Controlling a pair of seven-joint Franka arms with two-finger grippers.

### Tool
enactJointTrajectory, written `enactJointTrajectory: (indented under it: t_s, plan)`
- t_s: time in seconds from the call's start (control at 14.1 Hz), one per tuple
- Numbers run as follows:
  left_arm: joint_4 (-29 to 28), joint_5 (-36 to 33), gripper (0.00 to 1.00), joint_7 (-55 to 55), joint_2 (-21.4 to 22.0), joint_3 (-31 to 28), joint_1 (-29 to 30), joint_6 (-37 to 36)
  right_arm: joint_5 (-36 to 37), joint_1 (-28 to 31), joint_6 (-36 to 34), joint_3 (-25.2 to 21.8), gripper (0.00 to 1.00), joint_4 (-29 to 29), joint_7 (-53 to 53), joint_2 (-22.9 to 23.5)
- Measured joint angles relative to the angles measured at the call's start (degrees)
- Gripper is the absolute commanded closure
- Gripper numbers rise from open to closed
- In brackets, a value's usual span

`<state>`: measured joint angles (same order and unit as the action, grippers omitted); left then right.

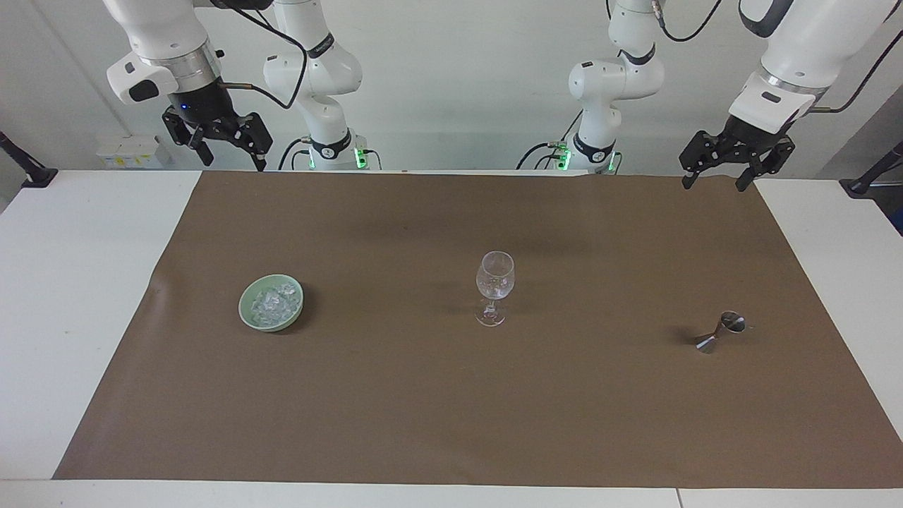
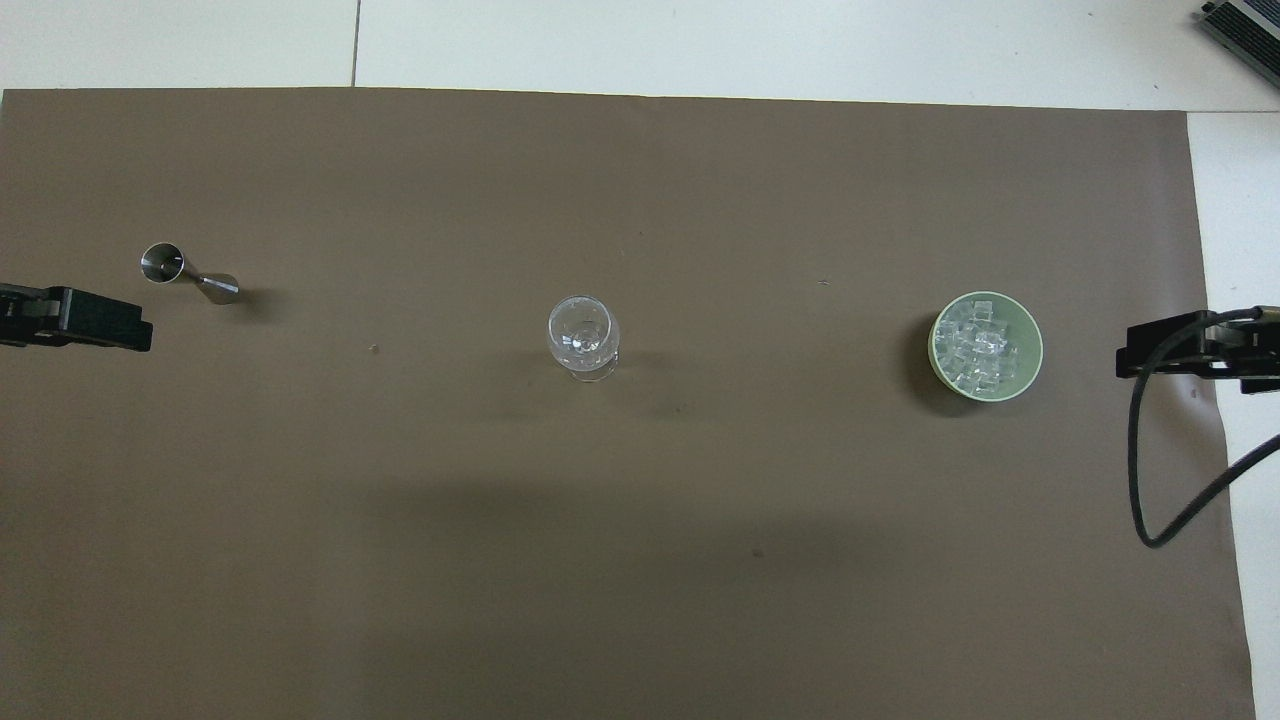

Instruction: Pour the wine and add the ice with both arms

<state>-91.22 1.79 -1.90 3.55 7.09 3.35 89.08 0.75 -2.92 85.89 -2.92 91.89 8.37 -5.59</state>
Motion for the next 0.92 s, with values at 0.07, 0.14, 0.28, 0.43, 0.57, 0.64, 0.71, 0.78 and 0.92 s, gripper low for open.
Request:
enactJointTrajectory:
  t_s: [0.07, 0.14, 0.28, 0.43, 0.57, 0.64, 0.71, 0.78, 0.92]
  plan:
    - [0.00, 0.00, 0.00, -0.01, 0.00, 0.00, 0.00, 0.00, 0.00, 0.00, 0.00, 0.00, 0.00, 0.00, 0.00, 0.00]
    - [0.00, 0.00, 0.00, -0.02, 0.00, 0.00, 0.00, 0.00, 0.00, 0.00, 0.00, 0.00, 0.00, 0.00, 0.00, 0.00]
    - [0.00, 0.00, 0.00, -0.02, 0.00, 0.00, 0.00, -0.02, 0.00, 0.00, 0.00, 0.00, 0.00, 0.00, 0.00, 0.00]
    - [0.00, 0.00, 0.00, -0.02, 0.00, 0.00, 0.02, -0.20, 0.00, 0.00, 0.00, 0.00, 0.00, 0.00, 0.00, 0.00]
    - [0.00, -0.01, 0.00, 0.12, 0.00, -0.18, 0.12, -0.24, 0.00, 0.00, 0.00, 0.00, 0.00, 0.00, 0.00, 0.00]
    - [0.00, -0.01, 0.00, 0.32, 0.00, -0.59, 0.24, -0.25, 0.00, 0.00, 0.00, 0.00, 0.00, 0.00, 0.00, 0.00]
    - [0.00, -0.01, 0.00, 0.61, 0.00, -0.97, 0.52, -0.26, 0.00, 0.00, 0.00, 0.00, 0.00, 0.00, 0.00, 0.00]
    - [0.00, -0.01, 0.00, 0.97, 0.00, -1.19, 0.97, -0.27, 0.00, 0.00, 0.00, 0.00, 0.00, 0.00, 0.00, 0.00]
    - [-0.07, 0.04, 0.00, 1.47, 0.02, -1.36, 2.34, -0.27, 0.00, 0.00, 0.00, 0.00, 0.00, 0.00, 0.00, 0.00]
